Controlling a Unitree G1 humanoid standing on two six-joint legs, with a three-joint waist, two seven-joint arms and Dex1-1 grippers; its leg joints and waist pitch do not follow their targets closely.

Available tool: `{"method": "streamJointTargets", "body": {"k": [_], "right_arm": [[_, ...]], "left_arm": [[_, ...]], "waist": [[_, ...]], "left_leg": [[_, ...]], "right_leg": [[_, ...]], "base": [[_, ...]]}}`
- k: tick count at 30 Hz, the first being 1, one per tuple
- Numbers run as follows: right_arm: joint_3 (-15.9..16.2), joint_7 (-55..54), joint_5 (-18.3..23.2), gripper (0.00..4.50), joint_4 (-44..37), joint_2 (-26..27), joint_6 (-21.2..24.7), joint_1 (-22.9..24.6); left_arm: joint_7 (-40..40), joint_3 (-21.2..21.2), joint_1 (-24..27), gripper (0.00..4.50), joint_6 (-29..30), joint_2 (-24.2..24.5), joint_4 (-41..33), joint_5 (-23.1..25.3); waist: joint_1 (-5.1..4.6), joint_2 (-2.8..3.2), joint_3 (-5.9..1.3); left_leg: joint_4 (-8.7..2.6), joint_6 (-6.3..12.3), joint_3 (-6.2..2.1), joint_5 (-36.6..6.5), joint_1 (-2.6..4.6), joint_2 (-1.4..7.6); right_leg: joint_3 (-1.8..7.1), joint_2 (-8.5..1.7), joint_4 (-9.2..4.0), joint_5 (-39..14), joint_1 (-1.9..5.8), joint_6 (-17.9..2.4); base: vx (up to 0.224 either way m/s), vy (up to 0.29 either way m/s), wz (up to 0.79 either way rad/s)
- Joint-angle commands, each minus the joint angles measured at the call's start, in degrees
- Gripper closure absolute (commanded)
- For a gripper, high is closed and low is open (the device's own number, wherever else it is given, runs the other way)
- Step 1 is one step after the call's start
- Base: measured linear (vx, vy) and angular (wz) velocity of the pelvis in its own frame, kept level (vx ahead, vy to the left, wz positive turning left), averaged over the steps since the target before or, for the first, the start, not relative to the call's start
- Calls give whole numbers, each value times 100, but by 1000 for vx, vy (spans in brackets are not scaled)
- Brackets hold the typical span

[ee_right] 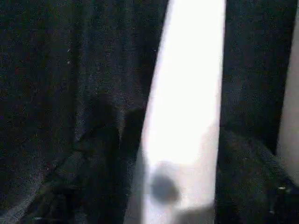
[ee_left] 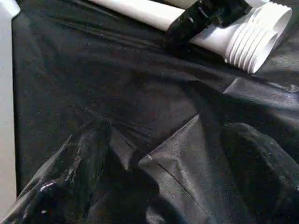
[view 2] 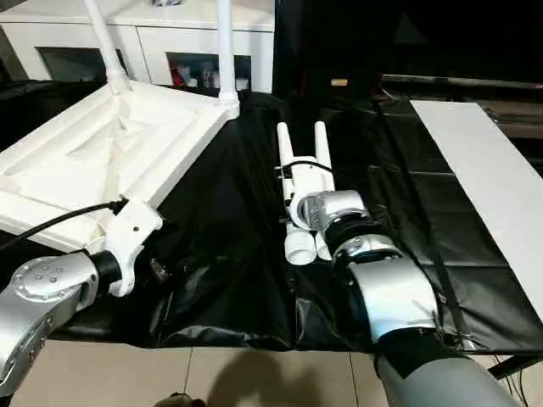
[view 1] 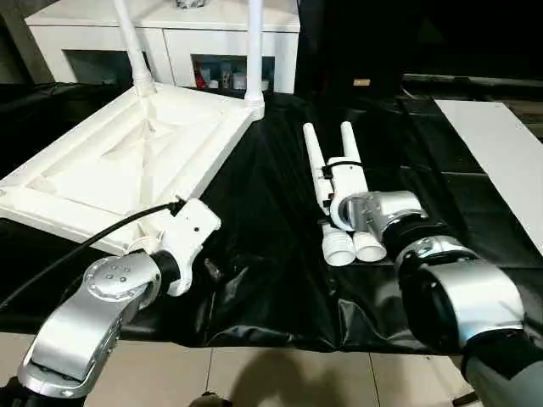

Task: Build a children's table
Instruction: Pick table leg

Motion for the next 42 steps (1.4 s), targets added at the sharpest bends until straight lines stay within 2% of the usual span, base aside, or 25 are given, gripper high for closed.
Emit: {"method": "streamJointTargets", "body": {"k": [1,6,11,15,17,18,20,23,26,29,30,31,32,33,34,35,36,37,38,40,41,42], "right_arm": [[-80,-65,85,149,153,-27,141,52],[-146,-81,86,193,162,-55,177,100],[-212,-122,95,245,167,-54,175,113],[-337,-60,215,260,107,-90,50,68],[-290,111,183,261,52,-116,26,37],[-328,224,227,263,-22,-118,-161,41],[-422,366,322,264,-134,-122,-385,42],[-480,853,474,266,-456,-178,-316,32],[-711,1414,1006,266,-1333,-211,237,148],[-905,1654,1606,267,-2682,-159,794,609],[-914,1705,1719,267,-2970,-146,876,729],[-924,1762,1844,267,-3289,-131,966,861],[-878,2009,2197,267,-4126,-138,1189,1242],[-831,2520,2852,267,-5385,-164,1516,1840],[-817,2686,3036,267,-5739,-193,1641,2027],[-740,2826,3108,267,-5963,-251,1706,2175],[-684,2883,3107,267,-6089,-285,1722,2260],[-488,3073,3115,267,-6507,-395,1745,2543],[-412,3154,3125,267,-6668,-434,1726,2649],[-360,3186,3190,267,-7050,-461,1800,2839],[-345,3189,3296,267,-7347,-474,1880,2969],[-351,3167,3372,267,-7516,-471,1941,3035]], "left_arm": [[20,-31,-94,30,-11,6,-53,18],[34,-45,-104,30,-26,7,-41,30],[54,-16,-126,30,-44,-14,-23,22],[187,124,-235,30,-130,-67,126,83],[357,176,-356,30,-265,-134,254,202],[447,234,-421,30,-283,-197,319,218],[571,309,-525,30,-351,-282,434,250],[1002,526,-794,30,-496,-541,722,353],[1389,869,-1227,30,-443,-922,986,212],[1636,1289,-1708,30,-229,-1495,1240,-235],[1670,1346,-1790,6,-197,-1597,1281,-320],[1709,1410,-1881,0,-161,-1710,1328,-414],[1685,1492,-2090,0,-45,-1986,1420,-702],[1631,1593,-2382,0,128,-2405,1571,-1142],[1613,1635,-2490,0,189,-2553,1652,-1303],[1576,1662,-2563,0,237,-2654,1711,-1435],[1558,1703,-2610,0,286,-2726,1749,-1533],[1545,1889,-2779,0,496,-2988,1896,-1889],[1567,1983,-2848,0,594,-3089,1966,-2024],[1630,2179,-2992,0,765,-3254,2114,-2227],[1680,2318,-3096,0,860,-3341,2230,-2365],[1713,2407,-3166,0,948,-3379,2301,-2451]], "waist": [[5,59,-395],[2,63,-384],[4,58,-391],[4,59,-389],[2,41,-386],[10,46,-394],[8,45,-404],[12,54,-424],[24,31,-430],[63,3,-434],[109,-3,-444],[125,-20,-437],[155,-22,-445],[208,11,-450],[293,41,-459],[285,-8,-462],[320,-41,-483],[308,-12,-455],[321,0,-450],[309,-34,-416],[282,16,-399],[283,9,-401]], "left_leg": [[-410,-320,-2,-1191,205,150],[-421,-351,4,-1341,213,157],[-417,-350,12,-1285,213,163],[-419,-350,17,-1322,223,164],[-419,-347,17,-1316,208,160],[-415,-339,17,-1305,213,166],[-403,-321,22,-1199,206,167],[-375,-194,21,-895,193,158],[-358,-23,26,-699,188,148],[-351,70,34,-614,209,160],[-346,104,37,-552,217,168],[-356,120,40,-525,212,155],[-353,132,33,-501,216,164],[-343,132,45,-518,238,172],[-340,150,36,-548,271,195],[-351,175,23,-468,236,190],[-356,185,16,-346,218,181],[-368,130,24,-443,204,169],[-360,76,40,-529,214,169],[-390,15,37,-760,202,164],[-410,-42,23,-939,197,156],[-416,-86,12,-1062,212,157]], "right_leg": [[182,-223,-366,135,177,-1330],[181,-224,-381,-90,163,-1335],[184,-226,-376,-43,165,-1323],[184,-223,-382,-78,159,-1315],[185,-225,-389,-81,171,-1311],[188,-233,-387,-62,173,-1291],[191,-238,-383,62,182,-1292],[180,-219,-354,425,203,-1353],[182,-205,-348,762,234,-1369],[185,-220,-359,793,238,-1437],[192,-227,-363,862,238,-1428],[187,-215,-377,847,242,-1390],[190,-228,-377,816,242,-1384],[197,-239,-394,796,229,-1346],[210,-244,-403,884,238,-1233],[210,-237,-397,999,271,-1216],[187,-240,-385,1076,271,-1246],[182,-239,-414,860,246,-1272],[192,-248,-421,762,248,-1279],[205,-257,-474,375,251,-1272],[205,-261,-515,51,251,-1216],[208,-264,-538,-188,249,-1152]], "base": [[0,0,0],[0,0,0],[0,0,0],[0,0,0],[0,0,0],[0,0,0],[0,0,0],[0,0,0],[0,0,0],[0,0,0],[0,0,0],[0,0,0],[0,0,0],[0,0,0],[0,0,0],[0,0,0],[0,0,0],[0,0,0],[0,0,0],[0,0,0],[0,0,0],[0,0,0]]}}
